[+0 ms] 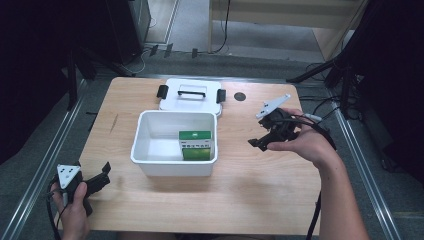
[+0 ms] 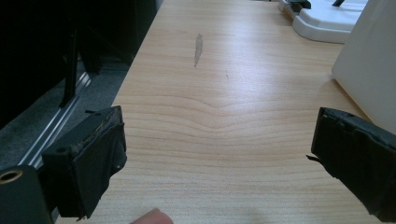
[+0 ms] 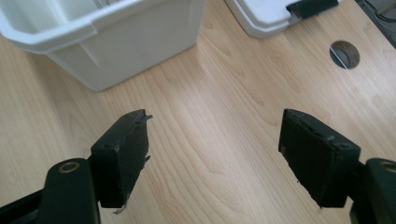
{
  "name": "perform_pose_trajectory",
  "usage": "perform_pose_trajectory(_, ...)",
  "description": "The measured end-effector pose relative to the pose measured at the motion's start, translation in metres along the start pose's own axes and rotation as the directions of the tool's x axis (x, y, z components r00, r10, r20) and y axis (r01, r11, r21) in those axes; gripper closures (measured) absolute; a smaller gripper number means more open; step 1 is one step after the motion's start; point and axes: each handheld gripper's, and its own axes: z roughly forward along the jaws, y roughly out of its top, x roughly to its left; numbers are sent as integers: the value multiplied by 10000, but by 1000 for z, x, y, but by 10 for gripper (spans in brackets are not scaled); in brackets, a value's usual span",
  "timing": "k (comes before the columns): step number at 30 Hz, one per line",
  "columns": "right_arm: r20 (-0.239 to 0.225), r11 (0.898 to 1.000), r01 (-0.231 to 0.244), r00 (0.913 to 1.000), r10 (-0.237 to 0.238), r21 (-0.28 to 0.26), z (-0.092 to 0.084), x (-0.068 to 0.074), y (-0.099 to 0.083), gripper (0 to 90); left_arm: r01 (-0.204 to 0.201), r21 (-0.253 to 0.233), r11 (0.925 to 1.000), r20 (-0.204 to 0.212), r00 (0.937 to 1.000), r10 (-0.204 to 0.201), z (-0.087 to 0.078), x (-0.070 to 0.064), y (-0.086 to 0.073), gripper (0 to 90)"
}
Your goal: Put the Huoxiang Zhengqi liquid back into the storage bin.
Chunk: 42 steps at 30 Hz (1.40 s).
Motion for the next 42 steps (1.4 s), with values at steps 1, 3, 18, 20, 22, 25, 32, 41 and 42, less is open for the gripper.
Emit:
perform_pose_trajectory(1,92,9997,-181,9998,182,-166,2,-2,-10,248,3,0,10000,0,10000,-3,0,0,0,39)
perform_pose_trajectory(3,150,9985,-441,9989,446,-318,3,-4,-20,248,-5,13,10000,1,10000,5,0,0,0,39)
perform_pose_trajectory(18,990,9799,-1462,9821,1602,-1354,20,-9,-91,243,1,-13,10000,-2,10000,-1,0,0,0,39)
perform_pose_trajectory(20,1055,9756,-1548,9794,1722,-1558,22,-8,-100,241,-2,-13,10000,-3,10000,2,0,0,0,39)
perform_pose_trajectory(22,1058,9720,-1638,9774,1831,-1684,25,-6,-110,238,-10,-10,10000,-7,10000,10,0,0,0,39)
perform_pose_trajectory(25,1220,9638,-1815,9706,2075,-1951,30,-2,-126,231,-1,12,10000,22,10000,1,0,-1,0,39)
perform_pose_trajectory(32,1697,9357,-2371,9430,2863,-2611,36,0,-152,230,-31,21,10000,0,10000,31,0,-1,0,39)
perform_pose_trajectory(41,1831,8655,-3235,8916,4142,-3825,39,7,-192,231,-55,18,10000,-13,10000,55,0,-1,0,39)
perform_pose_trajectory(42,1831,8655,-3235,8916,4142,-3825,39,7,-192,231,-55,18,10000,-13,10000,55,0,-1,0,39)
